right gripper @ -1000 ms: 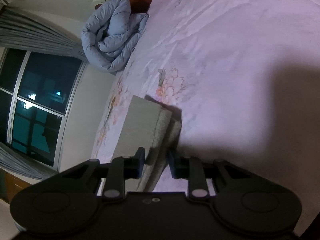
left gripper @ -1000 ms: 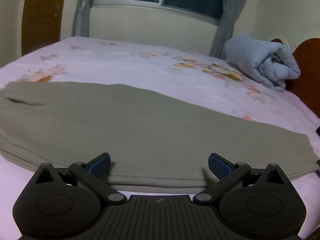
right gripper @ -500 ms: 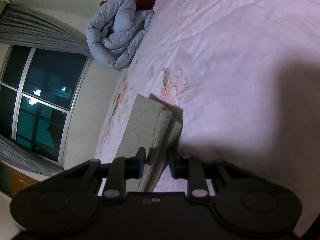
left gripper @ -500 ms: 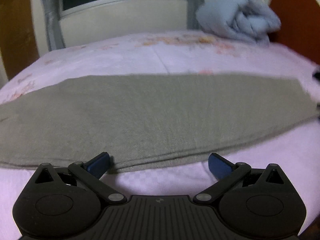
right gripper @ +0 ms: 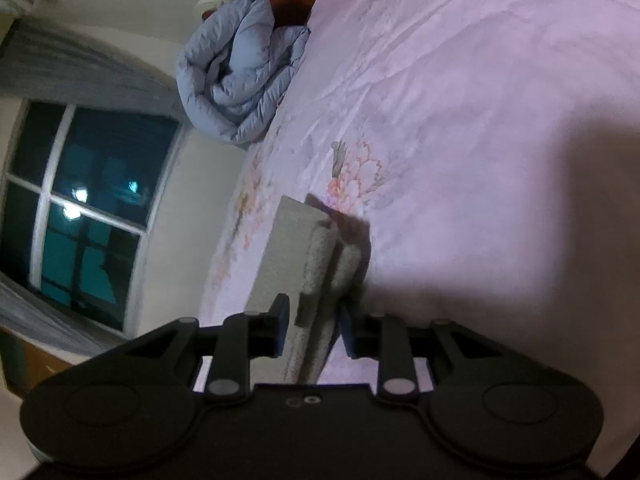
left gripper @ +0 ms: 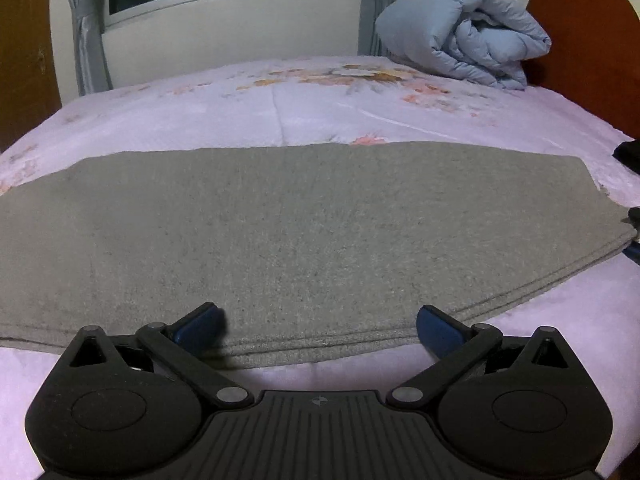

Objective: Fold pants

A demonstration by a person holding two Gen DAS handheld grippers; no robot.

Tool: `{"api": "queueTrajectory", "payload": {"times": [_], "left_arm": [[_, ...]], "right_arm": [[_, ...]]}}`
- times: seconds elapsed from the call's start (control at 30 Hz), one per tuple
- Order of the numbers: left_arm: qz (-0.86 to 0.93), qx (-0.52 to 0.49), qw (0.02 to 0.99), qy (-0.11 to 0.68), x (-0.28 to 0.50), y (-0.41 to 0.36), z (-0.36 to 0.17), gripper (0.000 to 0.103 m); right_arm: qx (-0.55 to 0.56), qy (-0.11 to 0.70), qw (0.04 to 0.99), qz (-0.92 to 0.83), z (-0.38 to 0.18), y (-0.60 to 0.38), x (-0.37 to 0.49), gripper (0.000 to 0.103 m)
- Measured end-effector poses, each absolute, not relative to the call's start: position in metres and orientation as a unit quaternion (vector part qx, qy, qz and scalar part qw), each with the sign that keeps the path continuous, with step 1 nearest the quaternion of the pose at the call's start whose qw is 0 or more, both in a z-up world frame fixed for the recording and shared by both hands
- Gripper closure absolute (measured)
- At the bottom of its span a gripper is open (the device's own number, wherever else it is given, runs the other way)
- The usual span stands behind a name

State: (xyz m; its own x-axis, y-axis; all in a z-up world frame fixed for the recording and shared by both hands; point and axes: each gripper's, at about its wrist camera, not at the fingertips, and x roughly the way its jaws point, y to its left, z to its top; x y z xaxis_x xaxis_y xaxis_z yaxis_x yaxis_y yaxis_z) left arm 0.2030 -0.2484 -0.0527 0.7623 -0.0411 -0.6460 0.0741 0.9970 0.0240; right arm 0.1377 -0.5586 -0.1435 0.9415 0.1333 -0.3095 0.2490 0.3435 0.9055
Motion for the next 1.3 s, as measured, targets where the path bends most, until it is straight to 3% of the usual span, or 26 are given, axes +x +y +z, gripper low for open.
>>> {"api": "queueTrajectory", "payload": {"times": [0.63, 0.8, 1.0, 1.17, 1.3], "left_arm": [[-0.019, 0.016, 0.944, 0.328, 0.205, -0.247, -0.056, 0.0], [-0.014, 0.017, 0.943, 0.332, 0.208, -0.249, -0.057, 0.0], [-0.029, 0.016, 0.941, 0.337, 0.21, -0.244, -0.052, 0.0], [-0.012, -0.041, 0.953, 0.301, 0.192, -0.166, -0.014, 0.0], [0.045, -0.061, 0.964, 0.255, 0.166, -0.054, 0.02, 0.0]], "right_arm": [[0.56, 0.188, 0.805, -0.056, -0.147, -0.554, 0.147, 0.086], [0.528, 0.21, 0.82, -0.067, -0.138, -0.553, 0.153, 0.099], [0.471, 0.196, 0.859, -0.046, -0.097, -0.533, 0.156, 0.1], [0.382, 0.18, 0.906, 0.02, -0.027, -0.471, 0.171, 0.1], [0.297, 0.176, 0.935, 0.081, 0.013, -0.375, 0.19, 0.1]]}}
